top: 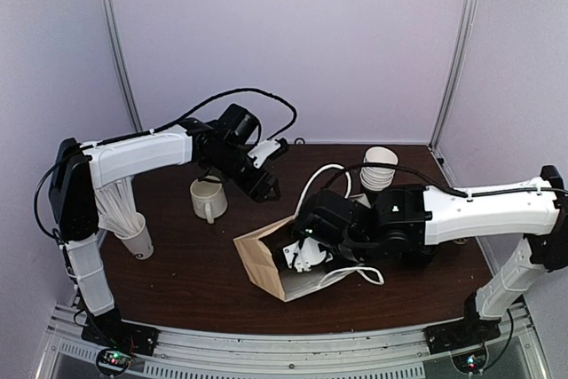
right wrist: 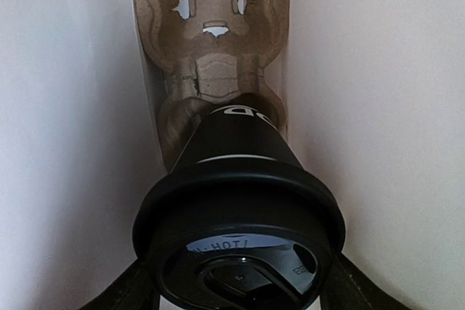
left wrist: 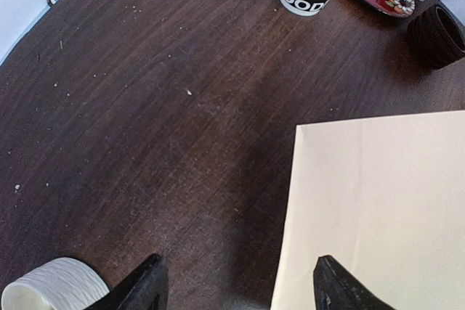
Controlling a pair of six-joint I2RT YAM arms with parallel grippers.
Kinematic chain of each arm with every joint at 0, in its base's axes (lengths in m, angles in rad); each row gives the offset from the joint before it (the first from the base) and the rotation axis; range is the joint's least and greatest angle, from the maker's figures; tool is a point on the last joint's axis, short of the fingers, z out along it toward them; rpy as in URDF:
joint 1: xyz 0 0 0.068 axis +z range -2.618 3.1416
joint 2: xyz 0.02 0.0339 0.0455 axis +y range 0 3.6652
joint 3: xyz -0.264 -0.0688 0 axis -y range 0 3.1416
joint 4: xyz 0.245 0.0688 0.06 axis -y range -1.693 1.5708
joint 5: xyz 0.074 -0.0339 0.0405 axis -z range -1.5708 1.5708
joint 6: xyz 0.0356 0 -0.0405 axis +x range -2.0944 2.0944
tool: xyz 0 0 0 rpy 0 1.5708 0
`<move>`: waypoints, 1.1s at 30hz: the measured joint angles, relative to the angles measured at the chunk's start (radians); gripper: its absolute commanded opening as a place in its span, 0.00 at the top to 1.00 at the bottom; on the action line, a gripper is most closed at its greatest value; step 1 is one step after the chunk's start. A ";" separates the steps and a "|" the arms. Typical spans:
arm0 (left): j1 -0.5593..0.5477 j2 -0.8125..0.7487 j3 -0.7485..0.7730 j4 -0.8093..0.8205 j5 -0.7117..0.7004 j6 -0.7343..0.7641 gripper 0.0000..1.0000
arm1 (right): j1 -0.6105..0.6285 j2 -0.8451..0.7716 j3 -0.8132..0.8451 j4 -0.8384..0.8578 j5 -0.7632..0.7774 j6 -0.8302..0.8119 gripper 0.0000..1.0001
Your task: Pack the takeout coffee
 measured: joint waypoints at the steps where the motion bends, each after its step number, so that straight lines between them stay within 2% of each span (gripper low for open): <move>1: 0.000 0.000 0.000 0.000 0.002 0.000 0.28 | -0.003 0.002 0.000 0.005 0.000 0.000 0.40; 24: 0.025 -0.008 -0.002 -0.021 -0.008 0.001 0.28 | -0.100 0.102 0.034 0.066 -0.042 -0.023 0.39; 33: 0.100 -0.219 -0.064 -0.053 -0.071 0.009 0.28 | -0.189 0.220 0.246 -0.095 -0.182 -0.006 0.40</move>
